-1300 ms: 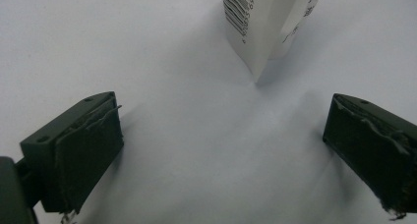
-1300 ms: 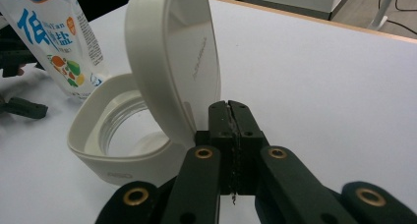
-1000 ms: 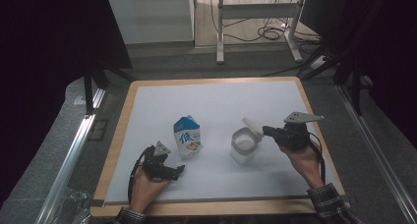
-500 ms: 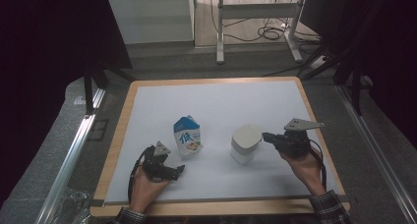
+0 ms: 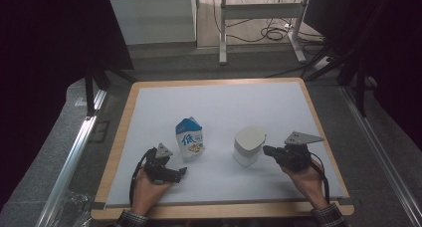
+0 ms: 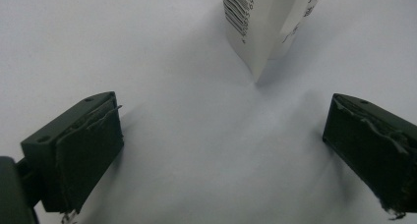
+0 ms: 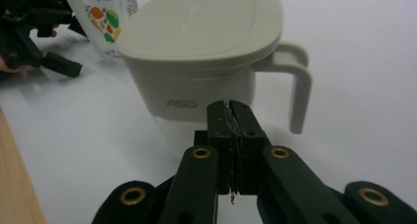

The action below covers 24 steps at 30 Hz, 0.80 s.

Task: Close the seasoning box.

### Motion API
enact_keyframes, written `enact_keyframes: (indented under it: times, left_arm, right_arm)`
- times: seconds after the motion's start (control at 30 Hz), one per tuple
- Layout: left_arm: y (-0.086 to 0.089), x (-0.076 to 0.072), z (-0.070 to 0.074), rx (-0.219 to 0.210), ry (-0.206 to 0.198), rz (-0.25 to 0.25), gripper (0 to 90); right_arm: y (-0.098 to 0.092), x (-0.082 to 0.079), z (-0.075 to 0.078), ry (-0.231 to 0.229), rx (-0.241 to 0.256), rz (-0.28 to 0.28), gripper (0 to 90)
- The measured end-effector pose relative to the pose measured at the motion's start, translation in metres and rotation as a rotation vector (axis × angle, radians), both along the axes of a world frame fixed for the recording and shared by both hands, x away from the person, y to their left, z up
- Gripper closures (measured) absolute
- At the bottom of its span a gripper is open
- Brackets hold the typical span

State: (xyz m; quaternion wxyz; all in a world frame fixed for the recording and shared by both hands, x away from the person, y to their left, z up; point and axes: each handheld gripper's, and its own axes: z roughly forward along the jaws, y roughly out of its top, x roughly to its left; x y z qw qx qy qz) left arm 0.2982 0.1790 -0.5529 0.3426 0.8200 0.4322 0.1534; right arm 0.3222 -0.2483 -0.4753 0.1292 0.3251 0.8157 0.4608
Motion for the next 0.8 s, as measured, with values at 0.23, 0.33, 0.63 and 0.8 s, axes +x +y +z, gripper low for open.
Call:
enact_keyframes:
  times: [0.23, 0.33, 0.63, 0.8]
  left_arm:
    - [0.0, 0.0, 0.0, -0.001, 0.0, 0.0, 1.2]
    - [0.0, 0.0, 0.0, 0.0, 0.0, 0.0, 1.3]
    - [0.0, 0.0, 0.0, -0.001, -0.001, 0.0, 1.3]
    - [0.0, 0.0, 0.0, -0.001, -0.001, 0.001, 1.3]
  right_arm:
    - [0.007, -0.006, -0.013, 0.014, 0.003, 0.032, 87.9]
    - [0.01, -0.007, -0.018, 0.026, 0.008, 0.043, 87.9]
    - [0.024, -0.01, -0.033, 0.044, -0.008, 0.089, 88.0]
    - [0.025, -0.009, -0.036, 0.054, -0.001, 0.095, 88.4]
